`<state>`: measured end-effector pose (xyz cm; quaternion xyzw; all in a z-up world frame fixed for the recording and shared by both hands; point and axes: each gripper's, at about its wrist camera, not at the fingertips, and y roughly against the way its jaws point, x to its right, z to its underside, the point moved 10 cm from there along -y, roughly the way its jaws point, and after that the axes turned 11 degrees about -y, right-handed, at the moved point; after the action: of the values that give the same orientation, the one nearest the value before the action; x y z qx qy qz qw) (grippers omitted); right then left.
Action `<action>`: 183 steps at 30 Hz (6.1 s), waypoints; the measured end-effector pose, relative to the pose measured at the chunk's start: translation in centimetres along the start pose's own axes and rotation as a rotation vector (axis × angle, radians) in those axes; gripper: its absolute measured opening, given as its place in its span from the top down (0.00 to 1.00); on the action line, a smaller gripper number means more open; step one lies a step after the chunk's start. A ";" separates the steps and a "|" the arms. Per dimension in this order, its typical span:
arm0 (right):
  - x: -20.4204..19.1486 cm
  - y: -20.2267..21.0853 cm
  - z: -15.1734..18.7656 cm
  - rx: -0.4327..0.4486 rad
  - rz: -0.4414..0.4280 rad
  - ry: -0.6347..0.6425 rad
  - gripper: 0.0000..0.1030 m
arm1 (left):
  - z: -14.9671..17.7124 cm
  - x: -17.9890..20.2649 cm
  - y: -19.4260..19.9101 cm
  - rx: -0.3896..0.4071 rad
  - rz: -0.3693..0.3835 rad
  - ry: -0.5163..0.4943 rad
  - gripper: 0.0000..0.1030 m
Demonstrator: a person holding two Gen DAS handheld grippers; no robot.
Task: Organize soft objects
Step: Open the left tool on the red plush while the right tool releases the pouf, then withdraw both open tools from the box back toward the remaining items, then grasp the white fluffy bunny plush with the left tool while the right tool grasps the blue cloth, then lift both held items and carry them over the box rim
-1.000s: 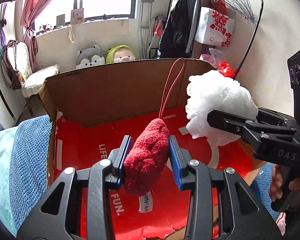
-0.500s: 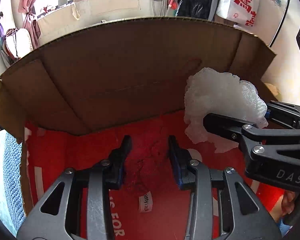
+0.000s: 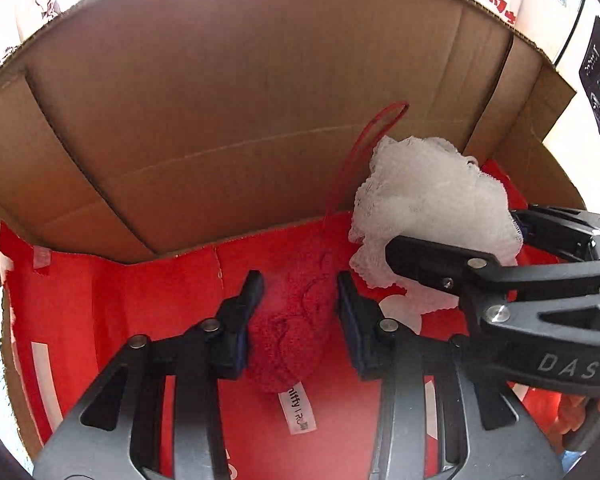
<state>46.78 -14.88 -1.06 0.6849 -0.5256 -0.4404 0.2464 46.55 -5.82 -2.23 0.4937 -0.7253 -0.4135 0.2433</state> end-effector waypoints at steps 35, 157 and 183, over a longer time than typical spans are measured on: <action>1.4 0.1 -0.3 -0.055 -0.043 -0.069 0.23 | -1.0 2.7 0.7 0.021 -0.039 -0.015 0.30; 6.8 16.7 25.4 0.442 0.198 -0.041 0.00 | 25.2 4.7 18.6 0.288 -0.151 0.106 0.01; 8.4 16.9 22.3 0.349 0.122 -0.067 0.79 | 23.8 3.3 15.3 0.191 -0.029 0.075 0.49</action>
<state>19.57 -25.51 -1.39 0.6691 -0.6424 -0.3494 0.1326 19.26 2.30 -2.36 0.5403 -0.7446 -0.3272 0.2160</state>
